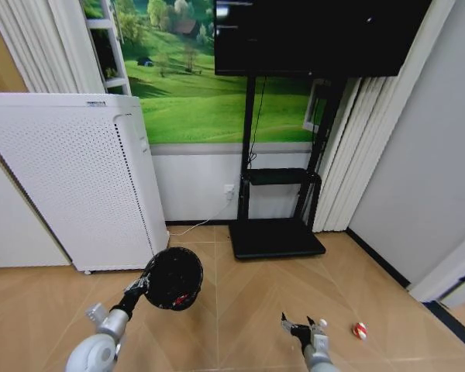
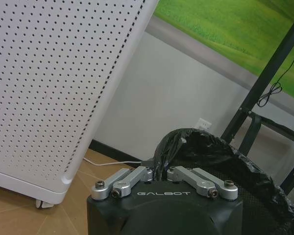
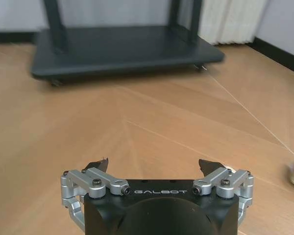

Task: Pick up the trash bin and place the garbage on the floor into it.

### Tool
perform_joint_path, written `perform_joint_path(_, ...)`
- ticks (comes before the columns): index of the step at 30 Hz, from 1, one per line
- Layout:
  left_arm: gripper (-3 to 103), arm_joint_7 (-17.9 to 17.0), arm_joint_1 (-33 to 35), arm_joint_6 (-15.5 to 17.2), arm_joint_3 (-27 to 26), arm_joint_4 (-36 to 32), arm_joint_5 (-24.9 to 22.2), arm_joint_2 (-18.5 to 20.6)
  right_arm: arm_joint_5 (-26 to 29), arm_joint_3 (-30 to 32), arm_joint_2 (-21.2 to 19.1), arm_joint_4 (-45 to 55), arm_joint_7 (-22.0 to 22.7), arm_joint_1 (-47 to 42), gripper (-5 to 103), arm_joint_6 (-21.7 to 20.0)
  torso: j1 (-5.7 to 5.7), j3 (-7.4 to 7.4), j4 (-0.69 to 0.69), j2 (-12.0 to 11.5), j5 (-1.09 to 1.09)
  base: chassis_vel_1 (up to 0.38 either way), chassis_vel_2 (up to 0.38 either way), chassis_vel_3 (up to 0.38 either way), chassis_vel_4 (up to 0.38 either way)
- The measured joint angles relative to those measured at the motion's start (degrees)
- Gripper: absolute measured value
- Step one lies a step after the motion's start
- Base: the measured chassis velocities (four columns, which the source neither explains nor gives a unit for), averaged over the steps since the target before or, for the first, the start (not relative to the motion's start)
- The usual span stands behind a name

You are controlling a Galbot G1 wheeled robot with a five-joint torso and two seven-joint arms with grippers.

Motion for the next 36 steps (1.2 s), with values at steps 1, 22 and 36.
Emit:
perform_joint_path(1, 7, 0.20, 0.14, -0.05, -0.14, 0.01, -0.03, -0.06, 0.83, -0.10, 0.02, -2.46, 1.09, 1.39, 100, -0.22, 0.00, 0.01, -0.01, 0.00, 0.00, 0.000, 0.000, 0.000, 0.000)
perform_joint_path(22, 7, 1.39, 0.97, -0.55, -1.09, 0.09, 0.36, -0.43, -0.19, -1.50, 2.46, -23.56, 2.62, 11.11, 100, 1.03, 0.00, 0.00, -0.03, 0.01, -0.01, 0.000, 0.000, 0.000, 0.000)
perform_joint_path(36, 7, 1.19, 1.26, -0.61, -1.12, 0.17, 0.59, -0.60, -0.84, -2.97, 3.90, -26.87, 2.32, 12.67, 57, 1.04, 0.00, 0.00, -0.02, 0.00, -0.02, 0.000, 0.000, 0.000, 0.000)
